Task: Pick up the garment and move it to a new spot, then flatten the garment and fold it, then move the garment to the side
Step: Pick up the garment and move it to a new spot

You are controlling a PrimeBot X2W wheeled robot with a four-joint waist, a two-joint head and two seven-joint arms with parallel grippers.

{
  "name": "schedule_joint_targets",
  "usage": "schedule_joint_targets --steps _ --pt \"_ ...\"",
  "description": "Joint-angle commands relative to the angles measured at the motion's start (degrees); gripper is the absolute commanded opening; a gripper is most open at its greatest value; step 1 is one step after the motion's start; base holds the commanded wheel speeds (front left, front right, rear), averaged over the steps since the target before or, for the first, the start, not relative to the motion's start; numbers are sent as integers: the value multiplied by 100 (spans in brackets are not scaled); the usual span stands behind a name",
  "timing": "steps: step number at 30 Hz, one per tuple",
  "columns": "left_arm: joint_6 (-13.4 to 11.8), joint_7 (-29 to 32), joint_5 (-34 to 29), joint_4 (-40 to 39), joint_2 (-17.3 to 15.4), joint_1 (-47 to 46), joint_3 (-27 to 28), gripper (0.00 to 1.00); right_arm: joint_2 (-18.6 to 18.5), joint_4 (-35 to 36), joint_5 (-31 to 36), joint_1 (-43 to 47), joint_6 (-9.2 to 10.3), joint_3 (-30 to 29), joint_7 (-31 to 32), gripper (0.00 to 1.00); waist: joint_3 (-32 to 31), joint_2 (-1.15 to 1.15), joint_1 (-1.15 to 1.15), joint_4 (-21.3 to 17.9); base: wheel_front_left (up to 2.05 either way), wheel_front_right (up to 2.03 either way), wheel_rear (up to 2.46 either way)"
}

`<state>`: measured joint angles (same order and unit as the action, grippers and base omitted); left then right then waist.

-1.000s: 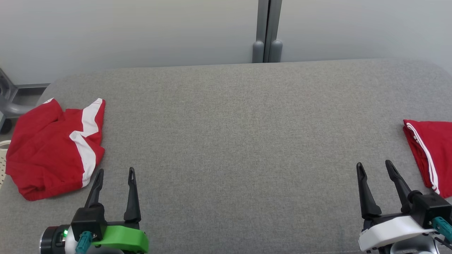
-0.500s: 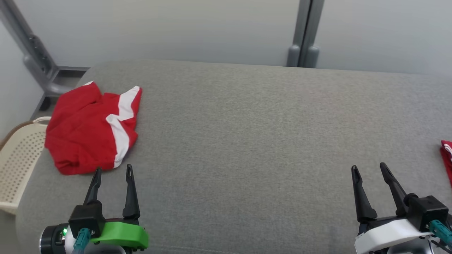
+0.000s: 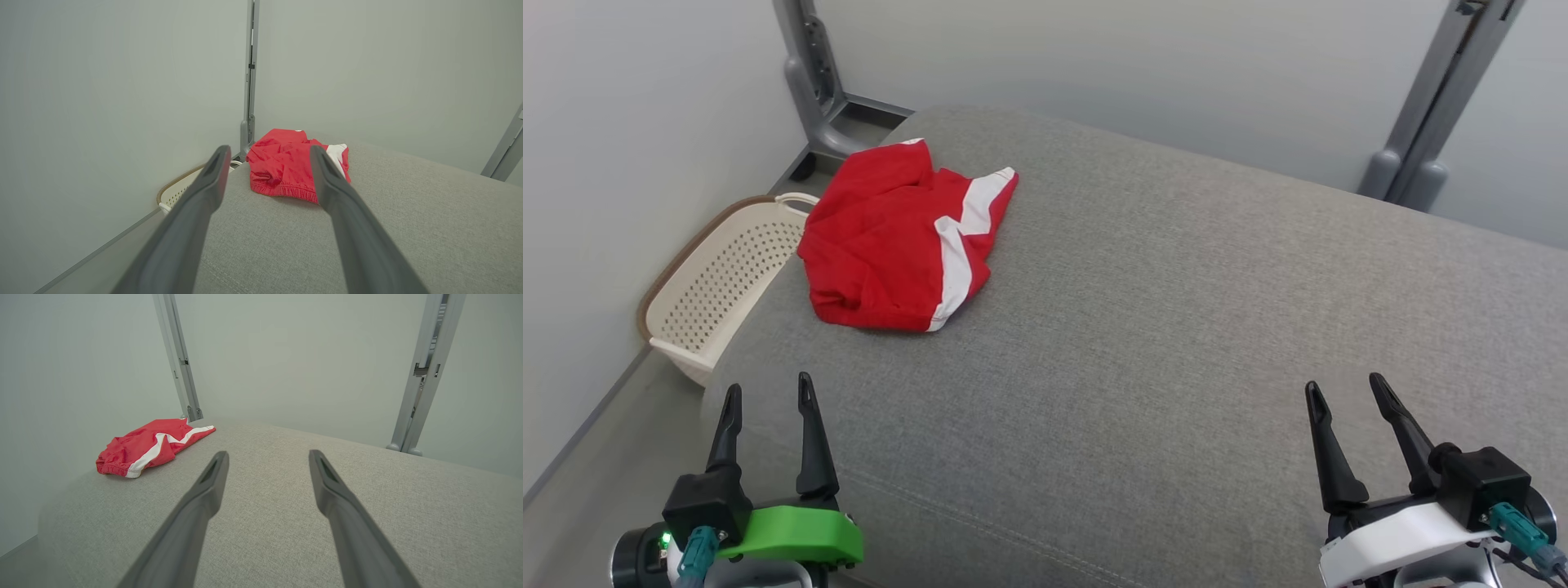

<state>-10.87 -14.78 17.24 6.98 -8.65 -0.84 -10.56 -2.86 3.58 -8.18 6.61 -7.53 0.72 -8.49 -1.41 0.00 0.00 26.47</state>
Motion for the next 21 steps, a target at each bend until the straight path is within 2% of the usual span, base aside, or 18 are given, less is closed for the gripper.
schedule_joint_targets --steps 1,13,18,21 --pt "26 -41 -34 -36 22 16 37 100 -14 -22 -6 -49 9 -6 4 100 1 0 0 278 0 0 0" --pt "133 -42 -195 -181 82 -168 226 100 -14 50 -17 -93 9 20 -4 100 155 0 0 188 0 0 0" --pt "291 -30 -316 -433 -161 -759 278 100 -15 116 36 -159 9 12 60 100 335 0 0 158 0 0 0" --pt "405 235 -356 -522 -386 -1357 308 100 -15 191 111 -268 9 52 124 100 513 0 0 83 0 0 0"
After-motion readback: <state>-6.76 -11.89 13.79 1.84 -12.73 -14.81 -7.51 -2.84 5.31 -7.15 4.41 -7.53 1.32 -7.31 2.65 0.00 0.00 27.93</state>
